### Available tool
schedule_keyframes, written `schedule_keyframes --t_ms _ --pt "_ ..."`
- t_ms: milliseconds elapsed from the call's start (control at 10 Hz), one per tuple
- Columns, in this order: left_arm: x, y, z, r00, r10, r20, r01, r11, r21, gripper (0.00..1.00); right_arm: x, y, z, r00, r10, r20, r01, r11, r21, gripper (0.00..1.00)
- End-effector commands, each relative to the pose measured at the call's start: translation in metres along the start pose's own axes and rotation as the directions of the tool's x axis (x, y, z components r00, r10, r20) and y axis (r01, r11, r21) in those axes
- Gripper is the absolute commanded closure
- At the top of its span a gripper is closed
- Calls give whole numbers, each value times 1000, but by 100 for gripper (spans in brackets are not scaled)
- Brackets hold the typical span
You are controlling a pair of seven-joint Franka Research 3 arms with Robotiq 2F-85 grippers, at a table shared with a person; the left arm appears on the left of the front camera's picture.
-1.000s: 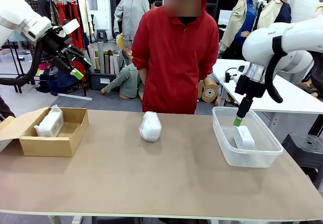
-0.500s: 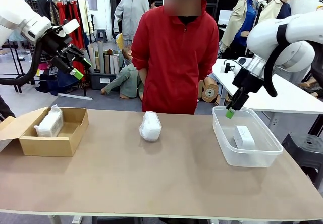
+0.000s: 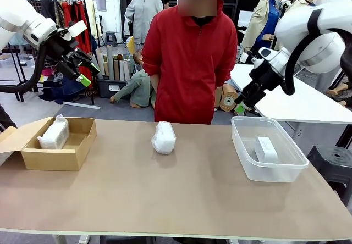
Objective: Separate and place wrapped and unwrapped clocks.
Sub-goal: Pick up the Digital clock indicated by the person.
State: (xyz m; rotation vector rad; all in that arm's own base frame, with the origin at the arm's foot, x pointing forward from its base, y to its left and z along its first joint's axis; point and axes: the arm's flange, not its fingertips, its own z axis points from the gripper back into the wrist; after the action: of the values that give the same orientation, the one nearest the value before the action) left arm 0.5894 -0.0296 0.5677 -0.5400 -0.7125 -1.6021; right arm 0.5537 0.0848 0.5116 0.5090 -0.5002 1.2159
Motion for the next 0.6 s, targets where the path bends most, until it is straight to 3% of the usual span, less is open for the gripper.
schedule_keyframes --t_ms 0,200,300,400,500 --pt "0 -1 1 1000 -2 1 2 1000 1 0 6 -11 8 985 83 152 -81 996 -22 0" --pt "0 -1 1 1000 -2 1 2 1000 1 0 17 -22 16 966 218 136 -213 976 -51 0" --pt "0 -1 1 1000 -2 1 2 1000 1 0 21 -30 20 930 284 232 -273 959 -78 0" --pt "0 -1 1 1000 -2 1 2 1000 1 0 19 -41 25 932 303 197 -302 953 -35 0" --pt "0 -1 1 1000 -2 1 2 1000 1 0 15 -48 23 922 330 202 -323 944 -69 0"
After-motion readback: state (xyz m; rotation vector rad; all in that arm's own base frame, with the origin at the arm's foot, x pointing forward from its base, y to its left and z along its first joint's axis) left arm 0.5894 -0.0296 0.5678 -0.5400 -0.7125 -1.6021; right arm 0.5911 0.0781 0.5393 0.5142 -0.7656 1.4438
